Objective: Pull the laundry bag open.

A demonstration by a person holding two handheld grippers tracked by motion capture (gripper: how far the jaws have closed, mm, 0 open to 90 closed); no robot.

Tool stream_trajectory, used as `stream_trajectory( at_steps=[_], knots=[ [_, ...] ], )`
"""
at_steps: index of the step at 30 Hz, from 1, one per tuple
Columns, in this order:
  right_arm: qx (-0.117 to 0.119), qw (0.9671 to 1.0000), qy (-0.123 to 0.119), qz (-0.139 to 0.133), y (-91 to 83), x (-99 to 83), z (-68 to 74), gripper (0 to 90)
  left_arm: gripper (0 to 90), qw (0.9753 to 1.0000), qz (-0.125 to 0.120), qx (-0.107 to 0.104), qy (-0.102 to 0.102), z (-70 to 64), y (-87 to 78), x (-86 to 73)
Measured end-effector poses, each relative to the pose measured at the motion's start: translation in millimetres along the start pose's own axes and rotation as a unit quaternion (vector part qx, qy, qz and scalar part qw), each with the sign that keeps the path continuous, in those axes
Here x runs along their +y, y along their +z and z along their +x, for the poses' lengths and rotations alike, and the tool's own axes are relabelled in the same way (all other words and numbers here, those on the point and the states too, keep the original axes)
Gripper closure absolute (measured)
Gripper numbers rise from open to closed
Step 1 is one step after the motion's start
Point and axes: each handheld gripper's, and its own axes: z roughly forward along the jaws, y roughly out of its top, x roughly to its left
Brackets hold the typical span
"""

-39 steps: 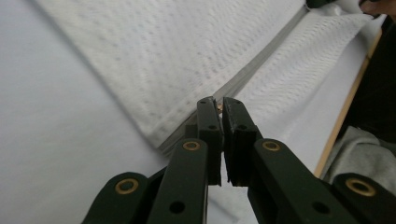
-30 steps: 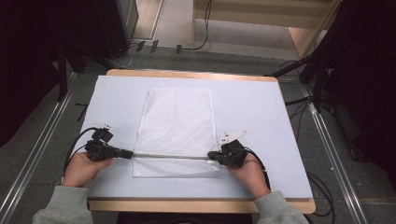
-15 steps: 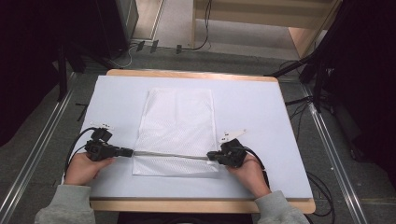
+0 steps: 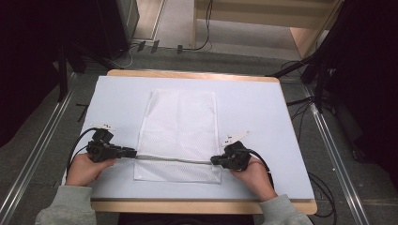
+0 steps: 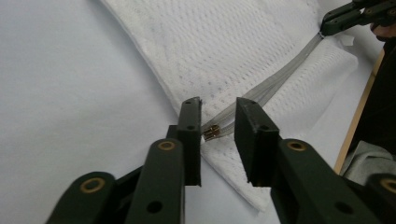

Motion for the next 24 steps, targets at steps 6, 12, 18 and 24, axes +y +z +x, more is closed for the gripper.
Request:
stream_trajectory(
  at_steps=[6, 12, 18, 24],
  knots=[
    [0.006, 0.9998, 0.014, -0.012, -4.3, 3.5, -4.1, 80.1, 57.1, 0.9996, -0.016, 0.002, 0.024, -4.3, -2.0, 2.6],
    [-0.009, 0.9988, 0.024, -0.042, -15.2, 3.6, -11.4, 69.3, 47.8, 0.9980, -0.038, 0.020, 0.046, -7.0, -5.0, 5.1],
    [-0.021, 0.9977, 0.021, -0.062, -24.7, 2.6, -16.7, 62.1, 43.0, 0.9961, -0.060, 0.030, 0.057, -1.5, -8.5, 8.1],
    [-0.043, 0.9954, 0.028, -0.082, -33.0, -2.2, -27.1, 49.1, 40.5, 0.9954, -0.070, 0.045, 0.048, 4.8, -12.7, 8.6]
  ],
)
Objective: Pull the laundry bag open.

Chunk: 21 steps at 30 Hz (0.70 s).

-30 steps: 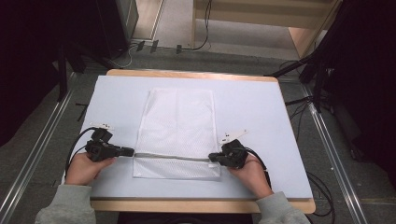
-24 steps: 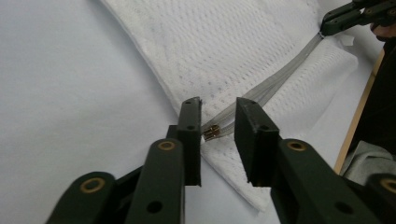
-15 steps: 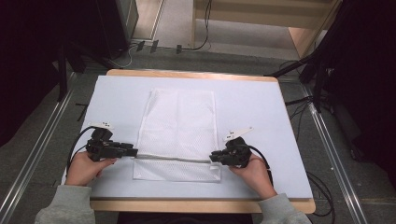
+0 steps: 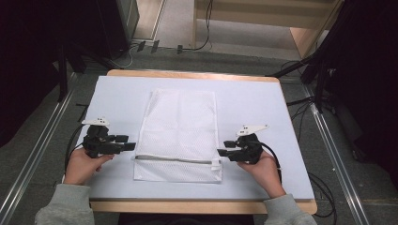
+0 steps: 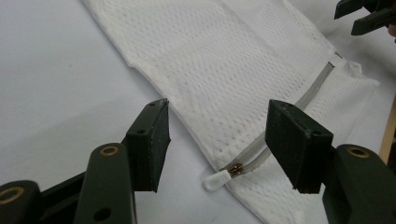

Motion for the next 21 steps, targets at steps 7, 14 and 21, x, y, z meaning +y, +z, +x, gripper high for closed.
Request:
stream_trajectory(
  at_steps=[7, 14, 21],
  knots=[
    [-0.020, 0.9993, 0.028, -0.015, -8.2, -6.7, -15.9, 39.3, 37.4, 0.9999, -0.007, 0.009, -0.011, 6.4, -1.6, 0.8],
    [-0.047, 0.9975, 0.048, -0.021, -17.0, -14.8, -30.7, 37.2, 35.2, 0.9993, -0.009, 0.033, -0.017, 14.4, -0.4, 2.9],
    [-0.075, 0.9946, 0.064, -0.033, -25.6, -22.4, -42.3, 36.1, 32.4, 0.9975, -0.011, 0.065, -0.027, 23.1, 1.4, 4.5]
  ],
)
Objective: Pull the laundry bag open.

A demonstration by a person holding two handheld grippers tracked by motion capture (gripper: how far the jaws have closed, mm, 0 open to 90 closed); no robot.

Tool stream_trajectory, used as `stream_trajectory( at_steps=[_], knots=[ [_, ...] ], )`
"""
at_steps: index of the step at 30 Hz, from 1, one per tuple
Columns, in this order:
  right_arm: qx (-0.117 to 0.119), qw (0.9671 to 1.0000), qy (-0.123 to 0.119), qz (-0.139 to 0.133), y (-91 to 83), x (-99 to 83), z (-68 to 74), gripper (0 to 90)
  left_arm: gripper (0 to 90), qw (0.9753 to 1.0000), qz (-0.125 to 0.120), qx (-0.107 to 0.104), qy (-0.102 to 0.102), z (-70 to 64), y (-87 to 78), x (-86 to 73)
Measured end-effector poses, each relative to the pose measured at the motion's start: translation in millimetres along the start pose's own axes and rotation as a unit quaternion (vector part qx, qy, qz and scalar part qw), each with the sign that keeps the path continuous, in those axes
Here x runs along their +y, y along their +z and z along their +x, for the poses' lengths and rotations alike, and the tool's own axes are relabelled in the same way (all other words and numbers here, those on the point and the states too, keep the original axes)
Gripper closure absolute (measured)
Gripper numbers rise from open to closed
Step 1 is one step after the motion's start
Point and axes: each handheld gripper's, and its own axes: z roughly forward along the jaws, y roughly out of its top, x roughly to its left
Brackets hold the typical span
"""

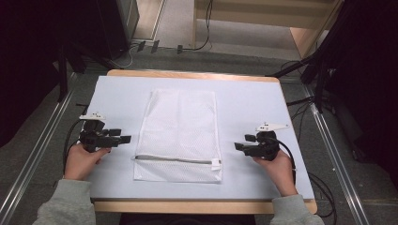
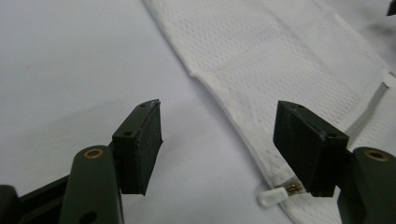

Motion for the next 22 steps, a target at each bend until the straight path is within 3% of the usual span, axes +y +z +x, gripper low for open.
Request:
stream_trajectory(
  at_steps=[10, 22],
  knots=[
    [-0.028, 0.9995, 0.013, 0.007, -0.7, -7.1, -11.4, 33.4, 30.5, 0.9993, 0.006, 0.031, -0.018, 7.3, 6.5, 0.6],
    [-0.035, 0.9993, 0.008, 0.006, -0.8, -8.6, -12.2, 32.9, 29.7, 0.9990, 0.008, 0.036, -0.022, 8.7, 10.3, 0.7]
  ],
)
